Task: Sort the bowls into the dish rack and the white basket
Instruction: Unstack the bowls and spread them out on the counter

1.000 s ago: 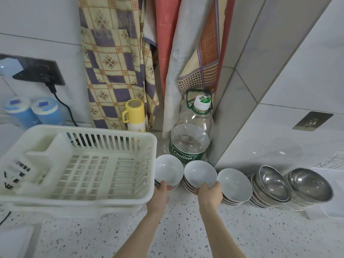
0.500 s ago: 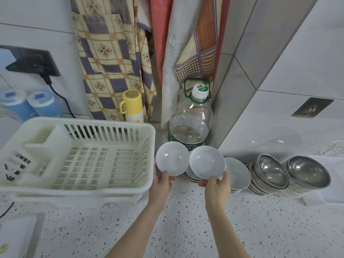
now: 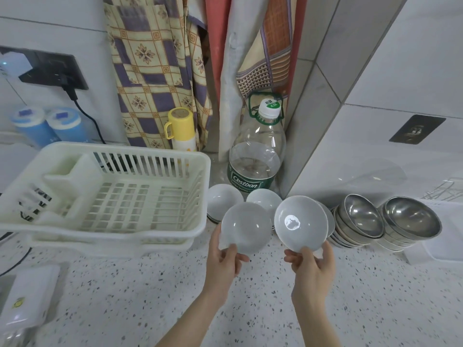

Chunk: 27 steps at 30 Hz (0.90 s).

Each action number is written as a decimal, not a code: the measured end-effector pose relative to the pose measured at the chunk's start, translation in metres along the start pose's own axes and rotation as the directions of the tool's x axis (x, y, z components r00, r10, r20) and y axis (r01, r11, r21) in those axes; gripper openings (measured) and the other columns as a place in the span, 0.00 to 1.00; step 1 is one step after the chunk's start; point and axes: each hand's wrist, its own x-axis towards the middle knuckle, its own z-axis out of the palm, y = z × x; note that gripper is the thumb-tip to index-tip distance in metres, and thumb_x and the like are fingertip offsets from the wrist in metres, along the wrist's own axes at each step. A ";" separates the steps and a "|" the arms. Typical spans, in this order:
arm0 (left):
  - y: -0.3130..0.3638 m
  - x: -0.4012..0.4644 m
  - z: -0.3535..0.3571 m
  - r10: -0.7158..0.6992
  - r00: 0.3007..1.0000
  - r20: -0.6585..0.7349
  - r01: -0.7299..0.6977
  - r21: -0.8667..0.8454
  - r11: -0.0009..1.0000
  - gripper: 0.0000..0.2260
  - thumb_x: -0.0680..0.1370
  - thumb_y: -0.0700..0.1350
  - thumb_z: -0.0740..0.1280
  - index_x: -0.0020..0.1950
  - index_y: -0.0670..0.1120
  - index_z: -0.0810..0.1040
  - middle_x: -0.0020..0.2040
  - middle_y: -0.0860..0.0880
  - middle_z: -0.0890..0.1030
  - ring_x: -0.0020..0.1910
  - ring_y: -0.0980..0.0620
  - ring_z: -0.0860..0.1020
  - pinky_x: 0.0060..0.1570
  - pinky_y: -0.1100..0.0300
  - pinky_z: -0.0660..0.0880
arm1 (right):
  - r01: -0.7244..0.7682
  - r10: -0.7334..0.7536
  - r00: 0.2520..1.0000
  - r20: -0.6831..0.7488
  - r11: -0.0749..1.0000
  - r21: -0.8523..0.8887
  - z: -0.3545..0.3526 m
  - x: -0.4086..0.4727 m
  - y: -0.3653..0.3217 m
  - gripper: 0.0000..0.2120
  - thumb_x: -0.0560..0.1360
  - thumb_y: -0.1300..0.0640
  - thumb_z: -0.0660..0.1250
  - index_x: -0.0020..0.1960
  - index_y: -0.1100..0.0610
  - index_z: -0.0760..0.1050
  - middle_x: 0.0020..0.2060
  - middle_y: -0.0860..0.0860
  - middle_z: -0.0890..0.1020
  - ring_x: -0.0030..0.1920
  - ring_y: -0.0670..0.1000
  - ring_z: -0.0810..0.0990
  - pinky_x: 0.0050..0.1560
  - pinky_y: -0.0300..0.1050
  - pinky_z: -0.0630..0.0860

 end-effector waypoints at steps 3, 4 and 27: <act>-0.016 -0.020 -0.013 -0.071 0.997 -0.031 0.072 0.038 0.997 0.25 0.82 0.39 0.60 0.69 0.68 0.63 0.35 0.39 0.84 0.25 0.55 0.72 0.25 0.64 0.68 | -0.017 0.019 0.999 0.042 0.999 -0.037 -0.015 -0.012 0.012 0.19 0.75 0.70 0.57 0.61 0.55 0.72 0.27 0.57 0.82 0.26 0.49 0.79 0.38 0.46 0.75; -0.021 -0.024 -0.018 -0.096 0.994 -0.044 0.098 0.049 0.994 0.25 0.82 0.39 0.60 0.69 0.68 0.63 0.35 0.38 0.83 0.25 0.55 0.72 0.25 0.64 0.69 | -0.028 0.032 0.998 0.057 0.998 -0.064 -0.019 -0.015 0.017 0.18 0.75 0.70 0.58 0.61 0.56 0.72 0.27 0.57 0.82 0.26 0.50 0.79 0.37 0.45 0.74; -0.024 -0.011 -0.051 -0.186 0.972 -0.145 0.199 0.083 0.976 0.26 0.80 0.34 0.58 0.69 0.62 0.65 0.29 0.42 0.81 0.23 0.54 0.72 0.22 0.63 0.66 | -0.257 0.299 0.952 0.071 0.902 -0.348 -0.015 0.000 0.080 0.29 0.76 0.68 0.58 0.76 0.54 0.62 0.27 0.54 0.84 0.31 0.52 0.85 0.53 0.58 0.76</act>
